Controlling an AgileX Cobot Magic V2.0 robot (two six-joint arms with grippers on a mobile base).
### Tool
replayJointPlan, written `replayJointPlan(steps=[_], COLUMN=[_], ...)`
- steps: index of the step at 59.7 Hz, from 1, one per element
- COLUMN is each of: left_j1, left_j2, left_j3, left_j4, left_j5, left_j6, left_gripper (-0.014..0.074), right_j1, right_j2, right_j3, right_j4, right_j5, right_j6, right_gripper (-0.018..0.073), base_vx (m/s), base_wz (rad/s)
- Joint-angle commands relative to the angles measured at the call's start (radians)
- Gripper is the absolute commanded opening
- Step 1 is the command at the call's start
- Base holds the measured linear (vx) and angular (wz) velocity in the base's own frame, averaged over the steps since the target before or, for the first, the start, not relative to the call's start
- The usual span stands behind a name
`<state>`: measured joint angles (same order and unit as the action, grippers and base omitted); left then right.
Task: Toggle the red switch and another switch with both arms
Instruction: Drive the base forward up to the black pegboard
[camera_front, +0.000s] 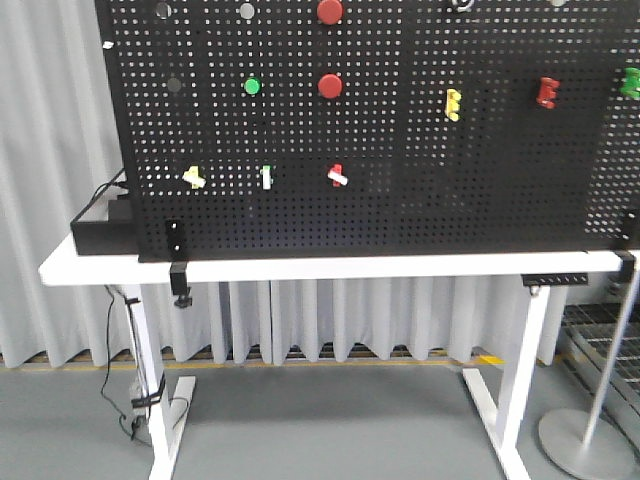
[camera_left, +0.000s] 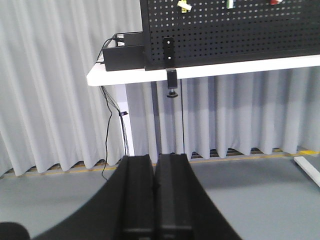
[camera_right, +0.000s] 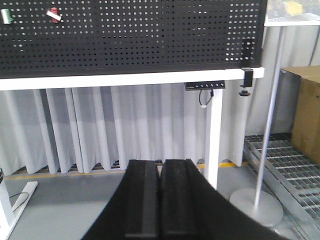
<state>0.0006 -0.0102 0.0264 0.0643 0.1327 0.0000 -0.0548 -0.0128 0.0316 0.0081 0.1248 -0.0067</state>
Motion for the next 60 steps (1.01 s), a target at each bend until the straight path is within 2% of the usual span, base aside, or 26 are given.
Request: replayJointPlan(steps=[1,60], left_j1=[-0.002,-0.002], left_j2=[-0.019,-0.019], left_j3=[0.019,0.019], left_j4=[-0.006,-0.006], left_j5=[-0.077,-0.077], left_j6=[-0.007,-0.007], left_gripper=[0.0002,0.0002], right_j1=[-0.007,-0.007], right_j2=[-0.011,-0.011], right_j3=[0.005,0.005], right_j4=[-0.008,-0.008], right_j5=[-0.084,-0.084], right_j6=[-0.005,-0.005], right_gripper=[-0.0006,-0.0006], base_vx=[0.40,0.35], base_wz=[0.03,0.05])
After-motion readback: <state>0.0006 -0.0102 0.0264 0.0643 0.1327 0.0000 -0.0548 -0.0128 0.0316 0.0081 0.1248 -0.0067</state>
